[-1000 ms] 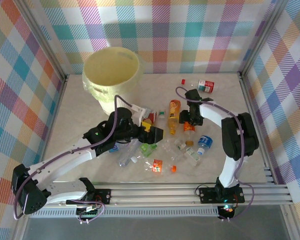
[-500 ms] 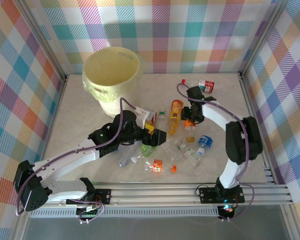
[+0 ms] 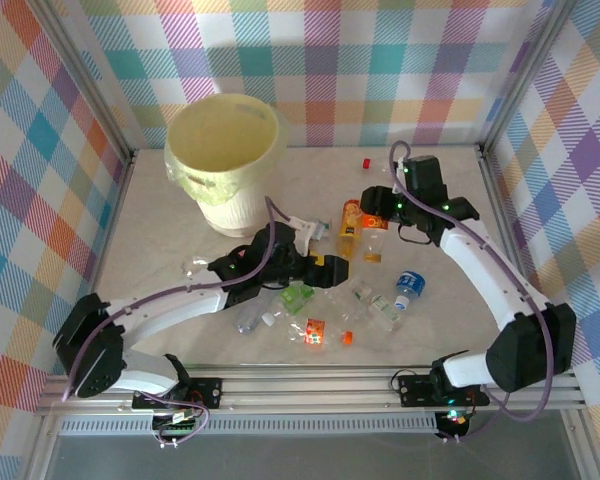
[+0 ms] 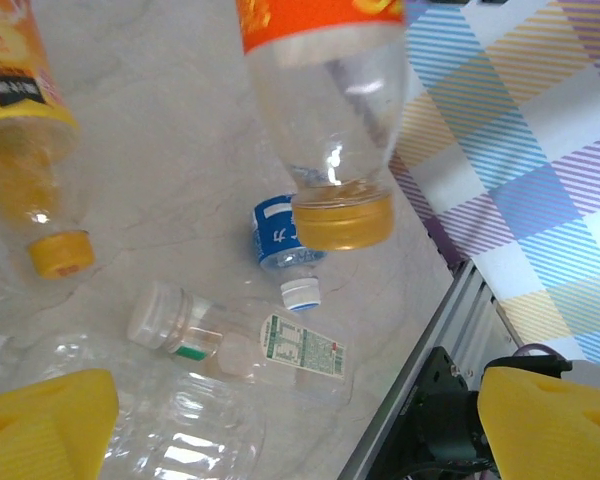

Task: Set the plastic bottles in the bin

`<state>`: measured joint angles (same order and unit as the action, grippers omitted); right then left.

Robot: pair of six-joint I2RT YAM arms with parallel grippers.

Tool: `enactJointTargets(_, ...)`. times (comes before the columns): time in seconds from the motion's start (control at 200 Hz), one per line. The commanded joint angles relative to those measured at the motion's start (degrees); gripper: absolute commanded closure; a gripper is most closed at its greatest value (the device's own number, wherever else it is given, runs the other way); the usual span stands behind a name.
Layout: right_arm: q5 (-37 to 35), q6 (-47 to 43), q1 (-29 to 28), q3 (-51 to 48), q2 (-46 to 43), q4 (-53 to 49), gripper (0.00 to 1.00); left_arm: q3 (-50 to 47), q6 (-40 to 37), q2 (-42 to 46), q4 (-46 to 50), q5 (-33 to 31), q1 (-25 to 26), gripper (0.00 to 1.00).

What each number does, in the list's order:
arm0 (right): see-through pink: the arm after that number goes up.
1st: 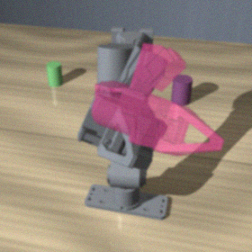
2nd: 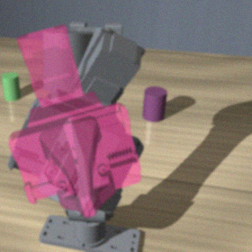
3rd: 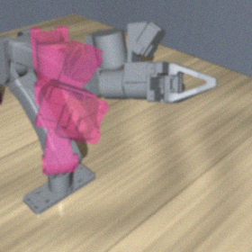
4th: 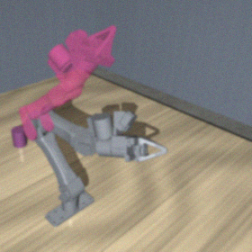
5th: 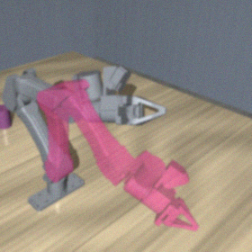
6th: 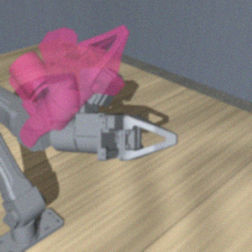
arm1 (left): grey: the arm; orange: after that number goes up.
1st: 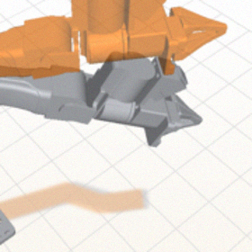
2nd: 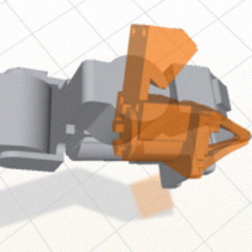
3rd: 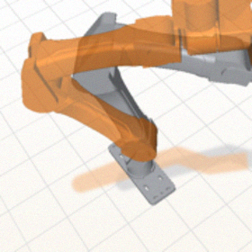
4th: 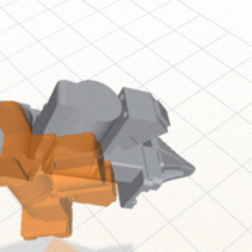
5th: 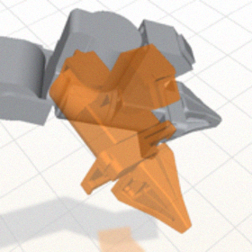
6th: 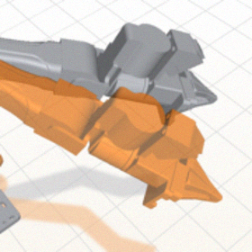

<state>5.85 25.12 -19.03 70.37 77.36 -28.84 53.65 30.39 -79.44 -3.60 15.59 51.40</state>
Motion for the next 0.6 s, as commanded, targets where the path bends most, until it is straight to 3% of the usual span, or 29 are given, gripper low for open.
enactJointTargets(0.0, 6.61, 5.23, -0.46, -1.94, -2.98, 3.00, 0.47, 3.12, 2.69, -2.40, -5.63, 1.11, 1.75, 0.09)
enactJointTargets(0.335, 9.70, 8.23, -1.28, -4.17, -6.64, 4.36, 0.47, 7.36, 4.76, -8.31, -11.44, 1.81, 3.36, 0.13)
enactJointTargets(0.595, 10.33, 8.77, -1.34, -5.57, -8.01, 5.02, 0.47, 9.41, 5.62, -10.42, -11.35, 1.82, 3.84, 0.26)
